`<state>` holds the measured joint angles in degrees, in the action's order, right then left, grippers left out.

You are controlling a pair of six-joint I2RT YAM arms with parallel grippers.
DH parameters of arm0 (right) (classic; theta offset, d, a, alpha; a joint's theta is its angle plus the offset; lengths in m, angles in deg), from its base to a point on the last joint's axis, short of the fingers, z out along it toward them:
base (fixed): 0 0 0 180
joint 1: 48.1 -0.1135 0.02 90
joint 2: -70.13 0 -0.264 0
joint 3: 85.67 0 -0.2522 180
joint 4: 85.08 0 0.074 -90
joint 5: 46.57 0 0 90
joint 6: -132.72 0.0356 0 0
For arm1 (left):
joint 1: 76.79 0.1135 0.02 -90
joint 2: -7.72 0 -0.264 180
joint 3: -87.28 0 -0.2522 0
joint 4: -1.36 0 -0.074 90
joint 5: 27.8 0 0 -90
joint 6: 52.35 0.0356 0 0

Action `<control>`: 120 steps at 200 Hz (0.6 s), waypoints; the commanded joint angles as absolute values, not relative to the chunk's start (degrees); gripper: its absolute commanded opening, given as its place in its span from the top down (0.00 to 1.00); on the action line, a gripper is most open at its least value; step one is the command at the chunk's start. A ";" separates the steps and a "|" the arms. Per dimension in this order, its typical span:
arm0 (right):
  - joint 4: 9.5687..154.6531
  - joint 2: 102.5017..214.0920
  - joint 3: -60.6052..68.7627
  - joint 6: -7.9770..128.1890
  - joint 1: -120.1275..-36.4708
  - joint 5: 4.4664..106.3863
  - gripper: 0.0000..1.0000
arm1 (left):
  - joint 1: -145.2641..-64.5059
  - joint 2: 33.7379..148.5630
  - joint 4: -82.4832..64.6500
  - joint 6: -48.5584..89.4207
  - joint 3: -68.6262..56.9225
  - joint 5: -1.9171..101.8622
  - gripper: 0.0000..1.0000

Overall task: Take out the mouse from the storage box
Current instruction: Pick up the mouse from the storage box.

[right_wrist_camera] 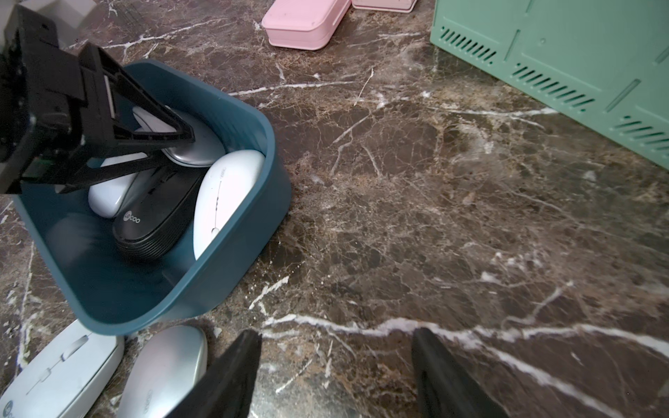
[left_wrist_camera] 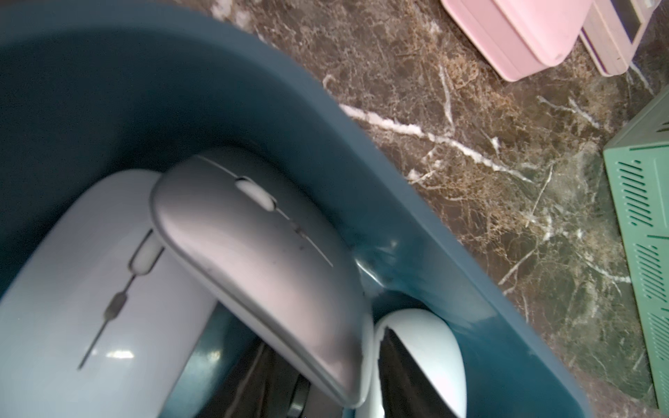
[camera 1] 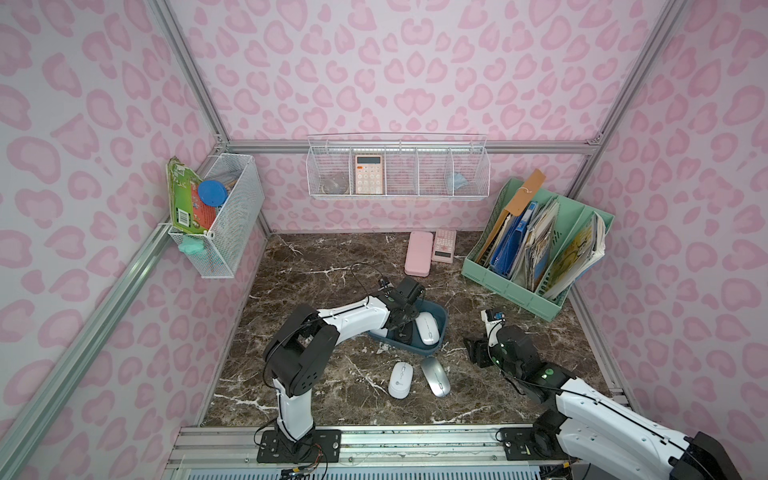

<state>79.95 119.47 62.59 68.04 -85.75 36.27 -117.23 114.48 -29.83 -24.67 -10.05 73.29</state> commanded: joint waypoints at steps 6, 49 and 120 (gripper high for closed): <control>81.20 119.60 62.29 68.04 -85.72 35.98 0.30 | -116.82 114.30 -29.37 -22.66 -10.63 74.08 0.44; 81.34 120.32 62.07 67.90 -85.71 36.18 0.30 | -115.46 114.23 -23.07 -22.52 -13.62 72.35 0.42; 81.23 120.14 62.18 67.97 -85.72 36.40 0.30 | -115.02 113.75 -17.43 -21.46 -15.88 71.61 0.56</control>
